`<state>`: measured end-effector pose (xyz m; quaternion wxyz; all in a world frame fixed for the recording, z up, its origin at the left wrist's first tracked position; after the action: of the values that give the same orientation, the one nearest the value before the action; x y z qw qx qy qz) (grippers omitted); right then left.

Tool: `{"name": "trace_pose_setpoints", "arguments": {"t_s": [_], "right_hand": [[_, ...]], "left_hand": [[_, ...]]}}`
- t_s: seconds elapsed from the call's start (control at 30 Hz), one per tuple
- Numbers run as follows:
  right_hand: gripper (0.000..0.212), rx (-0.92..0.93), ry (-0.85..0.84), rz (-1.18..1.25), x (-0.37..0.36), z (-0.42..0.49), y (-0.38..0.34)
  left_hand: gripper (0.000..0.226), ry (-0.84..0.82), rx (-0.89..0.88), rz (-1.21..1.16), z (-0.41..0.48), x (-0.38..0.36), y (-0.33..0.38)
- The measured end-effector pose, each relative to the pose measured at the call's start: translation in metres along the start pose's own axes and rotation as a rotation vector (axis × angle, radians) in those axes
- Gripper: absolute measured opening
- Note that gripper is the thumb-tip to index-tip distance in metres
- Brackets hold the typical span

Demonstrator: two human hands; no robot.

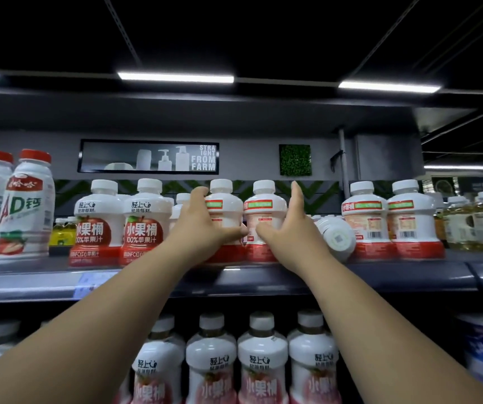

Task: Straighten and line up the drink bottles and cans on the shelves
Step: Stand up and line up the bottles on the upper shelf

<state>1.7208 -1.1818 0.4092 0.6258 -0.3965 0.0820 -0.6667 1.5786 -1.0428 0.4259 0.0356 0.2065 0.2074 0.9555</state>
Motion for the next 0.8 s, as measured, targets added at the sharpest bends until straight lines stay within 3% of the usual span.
{"name": "trace_pose_setpoints", "arguments": {"t_s": [0.13,0.33,0.43,0.6,0.7,0.8], "right_hand": [[0.116,-0.004,0.020,0.078,0.000,0.003,0.003],[0.109,-0.019,-0.090,0.089,-0.010,0.006,0.010],[0.117,-0.003,-0.015,0.030,-0.003,0.000,0.006],[0.107,0.035,-0.033,-0.097,-0.008,-0.003,0.001],[0.112,0.040,-0.019,-0.061,-0.006,-0.003,0.001],[0.116,0.042,0.021,-0.082,-0.003,-0.006,0.000]], "left_hand": [[0.108,-0.020,0.067,-0.125,0.002,-0.001,-0.013],[0.118,-0.003,0.088,-0.080,0.001,0.000,-0.019],[0.119,-0.008,0.118,-0.168,0.001,0.000,-0.024],[0.115,0.088,0.043,-0.062,-0.005,0.012,-0.014],[0.109,0.077,0.067,-0.061,-0.007,0.012,-0.016],[0.119,0.090,0.051,0.011,-0.010,0.014,-0.011]]}}
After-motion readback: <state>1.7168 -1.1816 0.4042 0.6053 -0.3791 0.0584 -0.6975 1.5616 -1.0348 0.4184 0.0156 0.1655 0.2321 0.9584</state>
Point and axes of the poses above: each hand's wrist, its own z-axis towards the middle knuckle, its own x-axis out of the back of the hand, y = z × x, the point moved 10 cm from there along z, towards the middle knuckle, and after that the axes turned 7 degrees about -x, right-handed, at the moved point
